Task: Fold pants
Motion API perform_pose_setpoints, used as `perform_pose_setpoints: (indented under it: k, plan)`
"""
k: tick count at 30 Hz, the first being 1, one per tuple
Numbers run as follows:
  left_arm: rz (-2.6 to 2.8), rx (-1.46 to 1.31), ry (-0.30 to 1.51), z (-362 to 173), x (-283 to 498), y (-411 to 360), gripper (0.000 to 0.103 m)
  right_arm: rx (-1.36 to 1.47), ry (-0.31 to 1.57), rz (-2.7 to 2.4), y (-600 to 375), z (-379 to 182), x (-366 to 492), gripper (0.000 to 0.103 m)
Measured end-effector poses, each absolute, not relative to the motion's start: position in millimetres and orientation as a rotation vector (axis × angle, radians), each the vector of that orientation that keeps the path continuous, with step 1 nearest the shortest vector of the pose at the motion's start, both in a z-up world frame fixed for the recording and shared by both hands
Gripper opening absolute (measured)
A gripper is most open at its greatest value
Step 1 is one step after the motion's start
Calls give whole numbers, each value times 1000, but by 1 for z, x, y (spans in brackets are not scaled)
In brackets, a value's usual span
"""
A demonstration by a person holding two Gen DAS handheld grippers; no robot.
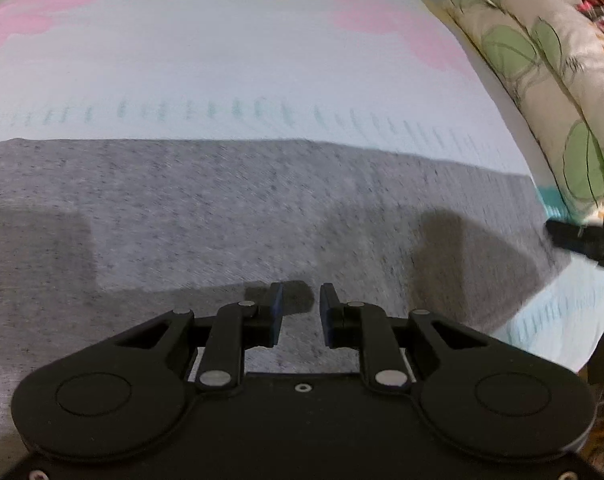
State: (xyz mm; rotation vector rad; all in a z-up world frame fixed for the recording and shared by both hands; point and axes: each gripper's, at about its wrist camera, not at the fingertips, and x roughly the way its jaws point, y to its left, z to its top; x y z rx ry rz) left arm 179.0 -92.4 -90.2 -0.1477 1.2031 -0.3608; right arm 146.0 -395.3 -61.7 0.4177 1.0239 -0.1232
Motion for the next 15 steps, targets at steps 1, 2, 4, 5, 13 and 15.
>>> perform_pose_setpoints:
  k: [1,2,4,5,13,15]
  plan:
    - [-369,-141,1205,-90,177,-92,26,441,1021,-188,-414,-63,144,39]
    - [-371,-137,1205,-91,177,-91,26,487,1012,-249,-434,-65,139,39]
    - [-368,-134,1207,-90,176,-89,26,583,1011,-318,-461,-72,132,39]
    - [-363,-139,1209,-90,176,-86,26,623,1026,-346,-472,-77,128,39]
    - [-325,-189,1220,-89,182,-69,26,667,1036,-388,-484,-81,117,38]
    - [-325,-201,1219,-88,182,-68,26,643,1012,-381,-485,-72,115,39]
